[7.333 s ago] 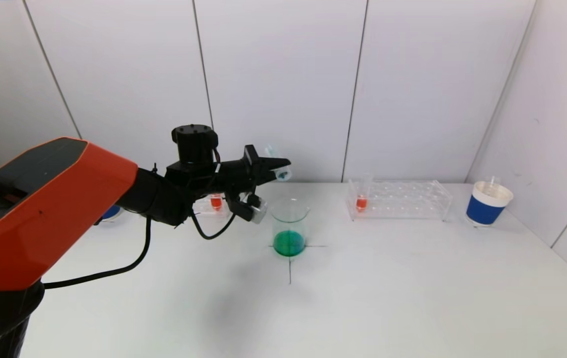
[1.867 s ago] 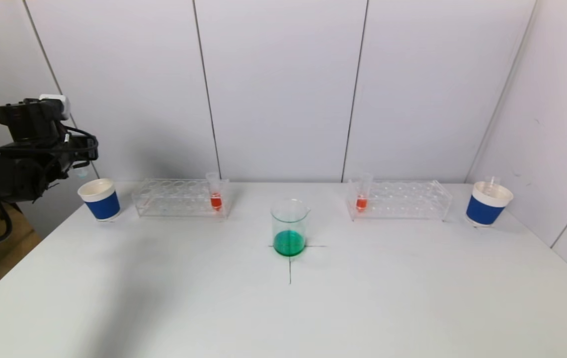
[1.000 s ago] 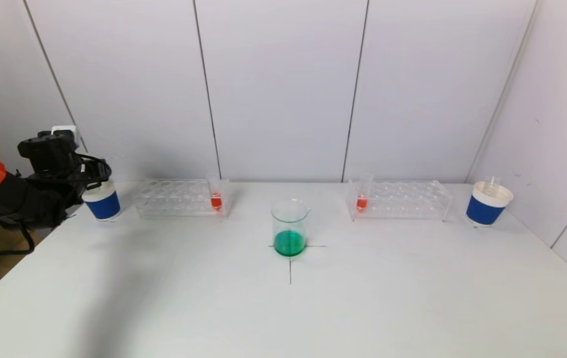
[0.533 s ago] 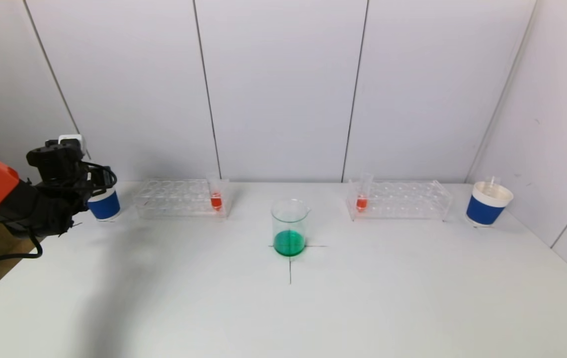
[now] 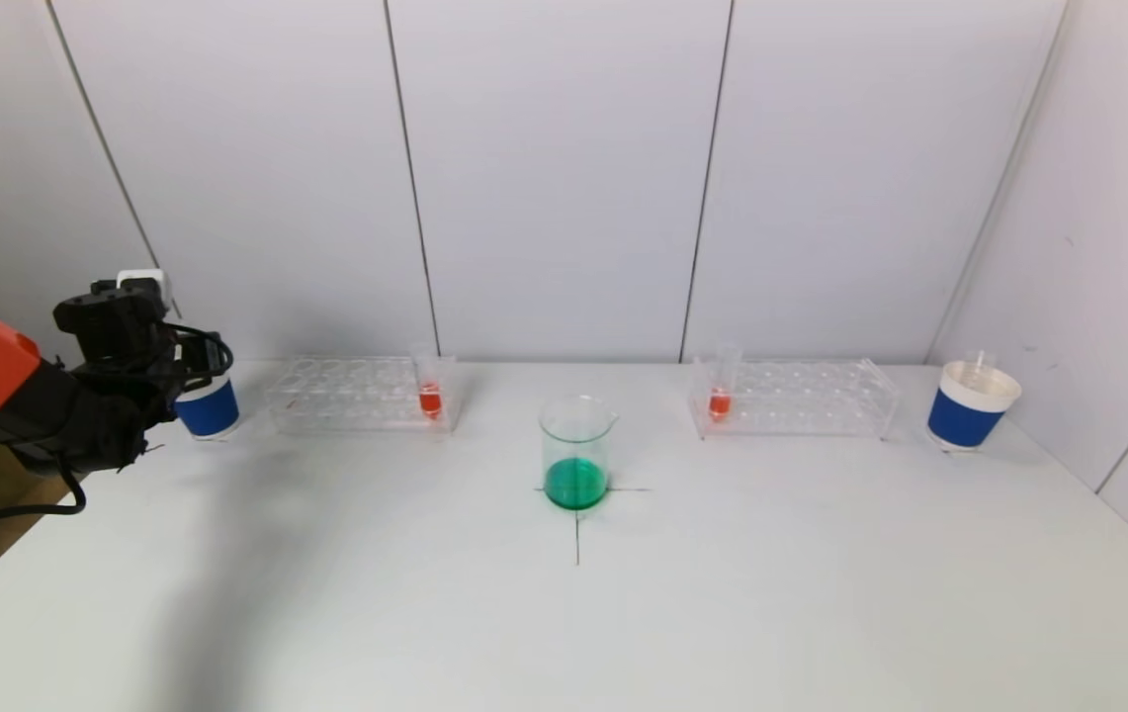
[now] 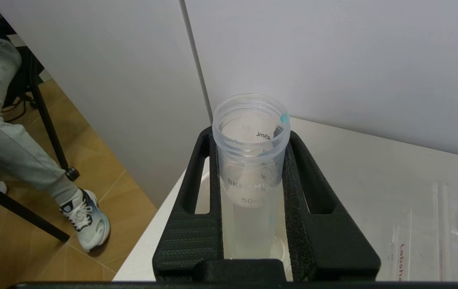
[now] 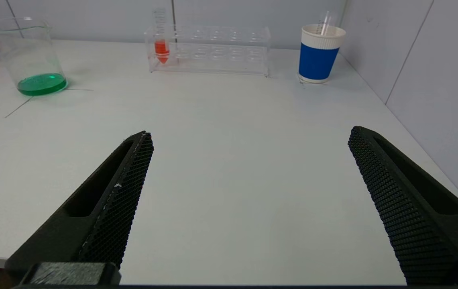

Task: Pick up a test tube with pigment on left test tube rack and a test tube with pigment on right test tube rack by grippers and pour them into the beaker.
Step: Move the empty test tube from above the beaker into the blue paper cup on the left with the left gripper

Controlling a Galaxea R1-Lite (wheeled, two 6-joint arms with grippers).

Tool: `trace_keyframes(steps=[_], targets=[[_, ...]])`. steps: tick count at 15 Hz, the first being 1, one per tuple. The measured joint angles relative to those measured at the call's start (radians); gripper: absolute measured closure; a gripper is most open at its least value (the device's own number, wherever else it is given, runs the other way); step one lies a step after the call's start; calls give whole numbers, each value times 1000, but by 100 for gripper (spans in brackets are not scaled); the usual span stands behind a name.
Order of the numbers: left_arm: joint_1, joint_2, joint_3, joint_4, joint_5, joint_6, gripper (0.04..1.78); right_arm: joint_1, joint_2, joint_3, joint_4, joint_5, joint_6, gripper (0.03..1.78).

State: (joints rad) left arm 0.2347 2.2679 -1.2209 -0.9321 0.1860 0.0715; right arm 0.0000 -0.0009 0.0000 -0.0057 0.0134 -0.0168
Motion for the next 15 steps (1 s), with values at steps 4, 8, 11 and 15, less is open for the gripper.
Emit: trace_keyframes(steps=[4, 8, 11, 15], targets=[[0, 0, 0, -1, 0, 0, 137, 0, 0, 0, 0, 0, 0, 4], [2, 0, 0, -3, 0, -1, 137, 0, 0, 0, 0, 0, 0, 4], [2, 0, 0, -9, 0, -2, 137, 0, 0, 0, 0, 0, 0, 4], [2, 1, 5, -30, 0, -1, 137, 0, 0, 0, 0, 0, 0, 4]])
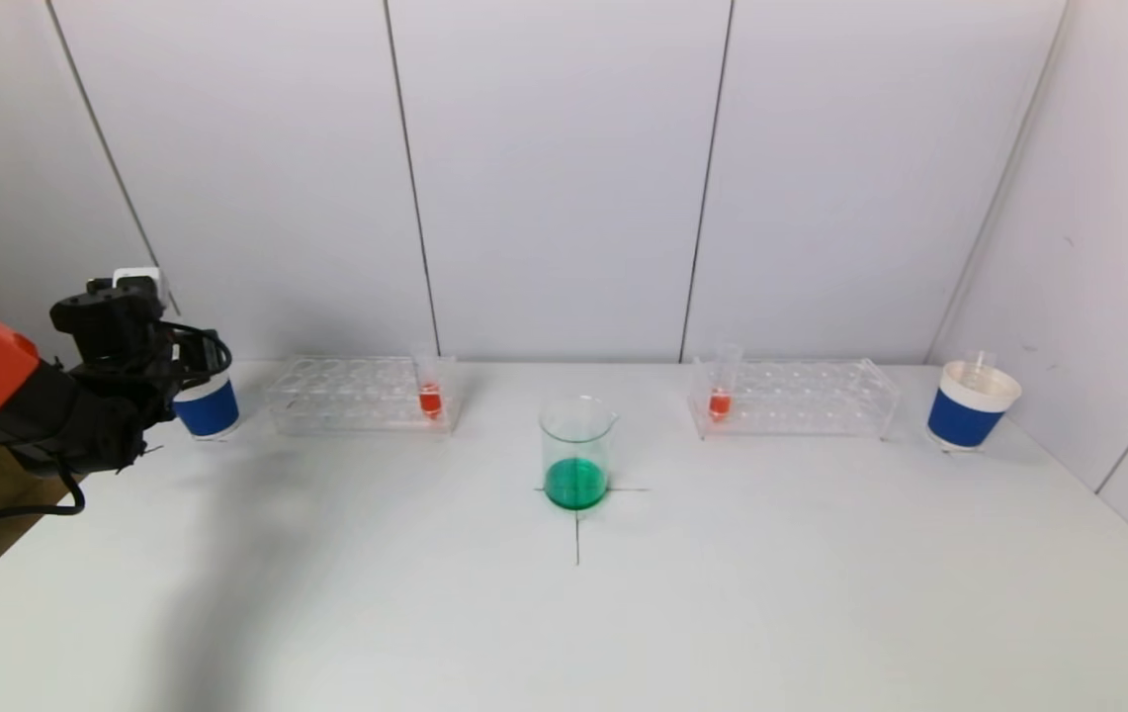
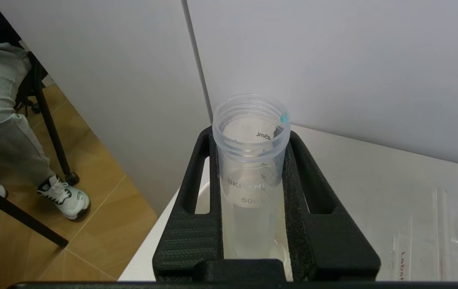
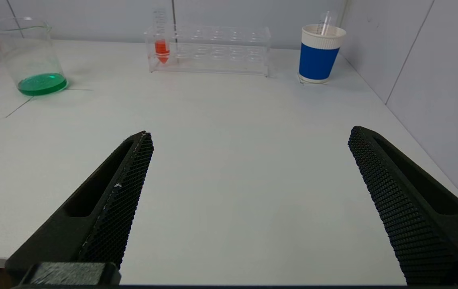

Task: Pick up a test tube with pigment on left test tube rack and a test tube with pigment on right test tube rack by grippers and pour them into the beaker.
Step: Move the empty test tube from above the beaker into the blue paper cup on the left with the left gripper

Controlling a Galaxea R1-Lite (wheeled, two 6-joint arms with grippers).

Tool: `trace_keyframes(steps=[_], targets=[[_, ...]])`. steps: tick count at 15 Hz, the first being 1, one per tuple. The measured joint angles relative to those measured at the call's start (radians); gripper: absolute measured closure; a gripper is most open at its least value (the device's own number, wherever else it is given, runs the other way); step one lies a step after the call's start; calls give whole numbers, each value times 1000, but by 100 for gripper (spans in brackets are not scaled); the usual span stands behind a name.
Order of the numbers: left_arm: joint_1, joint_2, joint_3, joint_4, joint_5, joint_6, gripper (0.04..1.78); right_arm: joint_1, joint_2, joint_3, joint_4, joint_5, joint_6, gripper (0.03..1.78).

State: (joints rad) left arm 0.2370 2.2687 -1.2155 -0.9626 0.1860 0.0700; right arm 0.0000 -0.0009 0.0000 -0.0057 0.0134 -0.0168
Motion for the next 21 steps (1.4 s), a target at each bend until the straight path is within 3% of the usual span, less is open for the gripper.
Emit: trace_keyframes(steps=[10, 13, 15, 19, 21], targets=[[-1, 1, 16, -21, -2, 0, 137, 0, 0, 0, 0, 0, 0, 4], [-1, 3, 17, -30, -2, 1, 127, 0, 0, 0, 0, 0, 0, 4], [-1, 3, 17, -30, -2, 1, 108, 0, 0, 0, 0, 0, 0, 4], [-1, 3, 17, -32, -2, 1, 45, 0, 0, 0, 0, 0, 0, 4], [-1, 3, 18, -32, -2, 0, 22, 0, 0, 0, 0, 0, 0, 4]])
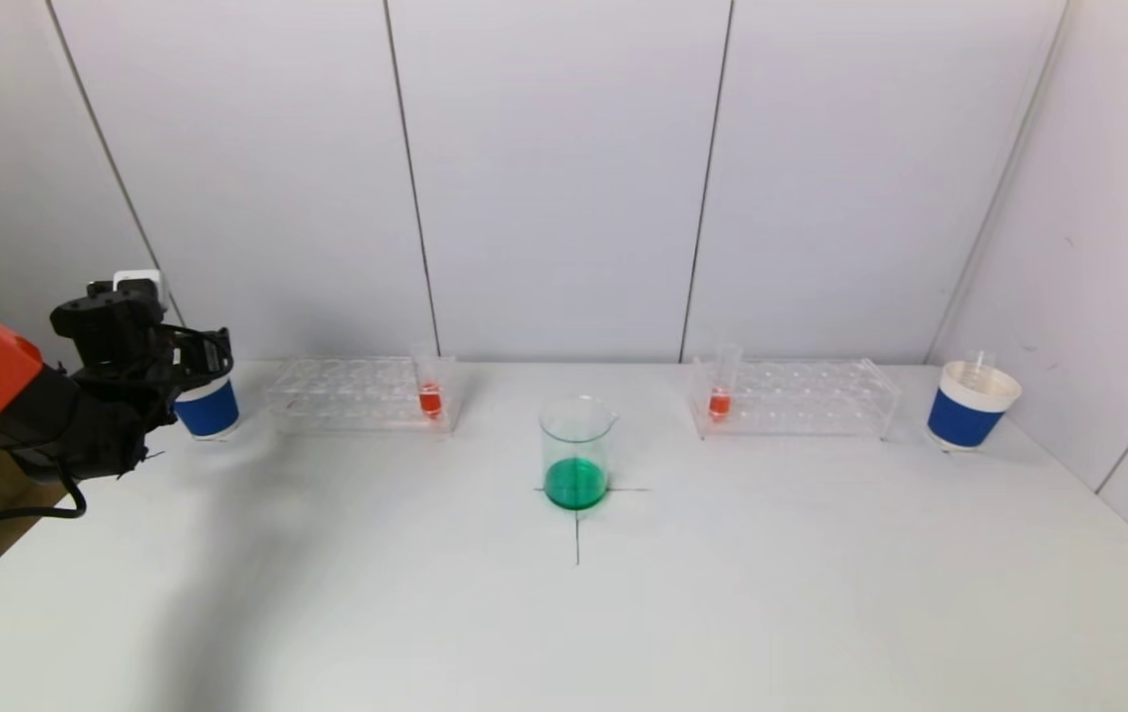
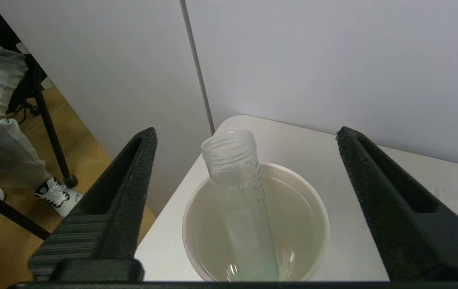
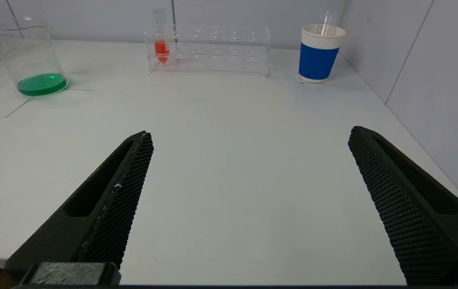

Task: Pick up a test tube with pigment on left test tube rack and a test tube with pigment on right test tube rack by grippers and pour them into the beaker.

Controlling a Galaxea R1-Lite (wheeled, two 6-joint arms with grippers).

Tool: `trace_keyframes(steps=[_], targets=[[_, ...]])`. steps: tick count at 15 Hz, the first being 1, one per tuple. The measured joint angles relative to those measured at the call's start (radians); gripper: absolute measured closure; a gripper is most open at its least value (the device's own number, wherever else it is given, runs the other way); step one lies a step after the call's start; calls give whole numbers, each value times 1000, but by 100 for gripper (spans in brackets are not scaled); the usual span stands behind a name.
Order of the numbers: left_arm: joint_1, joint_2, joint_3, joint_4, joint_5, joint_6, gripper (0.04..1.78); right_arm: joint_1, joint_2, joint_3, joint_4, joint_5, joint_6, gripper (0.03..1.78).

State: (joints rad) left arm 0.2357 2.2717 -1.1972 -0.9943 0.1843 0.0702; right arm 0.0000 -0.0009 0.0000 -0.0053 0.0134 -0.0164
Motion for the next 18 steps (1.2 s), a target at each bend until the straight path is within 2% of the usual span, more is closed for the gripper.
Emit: trace_keyframes(steps=[3, 9, 15, 18], targets=[[0, 0, 2, 0, 0, 0, 5, 0, 0, 0, 0, 0, 0, 4], [-1, -8, 3, 2, -4, 0, 6, 0, 0, 0, 0, 0, 0, 4], [-30, -116, 108, -3, -104, -1, 6, 0, 0, 0, 0, 0, -1, 4], [-44, -215, 241, -35, -190, -2, 6, 0, 0, 0, 0, 0, 0, 4]])
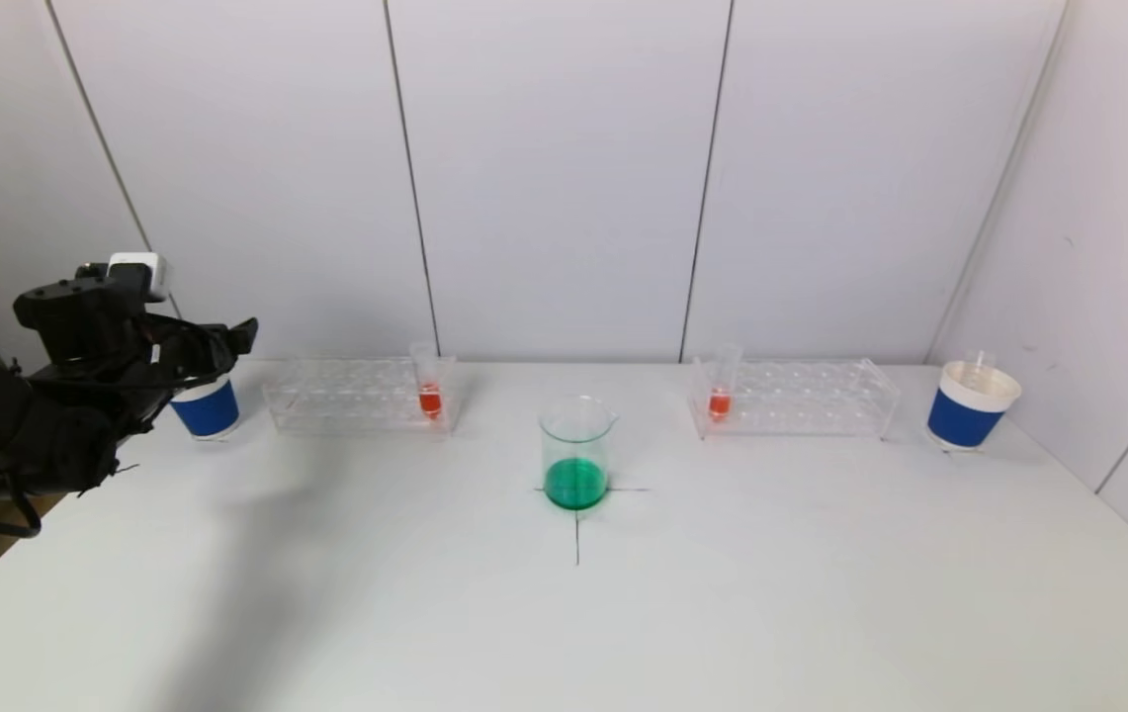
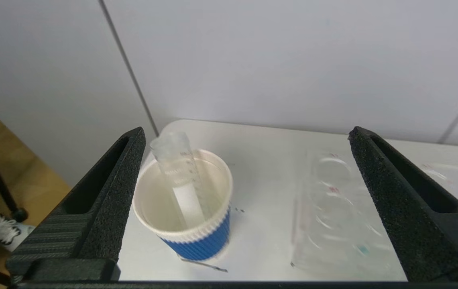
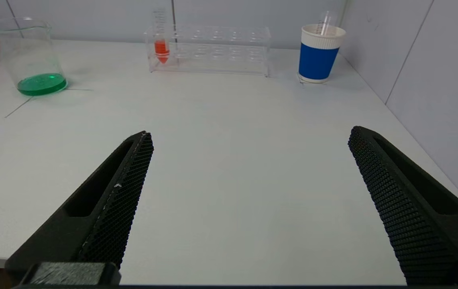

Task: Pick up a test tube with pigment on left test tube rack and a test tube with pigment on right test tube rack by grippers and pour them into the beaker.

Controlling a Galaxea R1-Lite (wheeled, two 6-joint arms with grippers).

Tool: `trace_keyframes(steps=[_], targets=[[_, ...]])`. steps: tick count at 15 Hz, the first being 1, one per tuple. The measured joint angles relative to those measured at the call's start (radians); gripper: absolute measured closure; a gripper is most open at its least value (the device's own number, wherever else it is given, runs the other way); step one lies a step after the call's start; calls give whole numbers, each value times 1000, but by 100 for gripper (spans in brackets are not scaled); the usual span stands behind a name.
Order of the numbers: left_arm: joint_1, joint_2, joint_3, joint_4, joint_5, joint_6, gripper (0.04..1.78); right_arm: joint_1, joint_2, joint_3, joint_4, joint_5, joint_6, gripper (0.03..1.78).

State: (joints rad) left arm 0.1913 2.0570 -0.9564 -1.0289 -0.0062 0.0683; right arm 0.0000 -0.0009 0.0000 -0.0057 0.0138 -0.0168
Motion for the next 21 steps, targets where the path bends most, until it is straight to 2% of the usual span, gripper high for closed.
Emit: trace_keyframes(steps=[6, 12, 17, 21], targets=[[-5, -289, 348, -57, -134, -20, 6, 0, 0, 0, 0, 0, 0, 4], [-3, -663, 640, -15, -250, -77, 6, 0, 0, 0, 0, 0, 0, 4], [-4, -977, 728, 180, -303, -113, 6, 0, 0, 0, 0, 0, 0, 4], [-22, -1282, 751, 458, -290, -112, 6, 0, 0, 0, 0, 0, 0, 4]])
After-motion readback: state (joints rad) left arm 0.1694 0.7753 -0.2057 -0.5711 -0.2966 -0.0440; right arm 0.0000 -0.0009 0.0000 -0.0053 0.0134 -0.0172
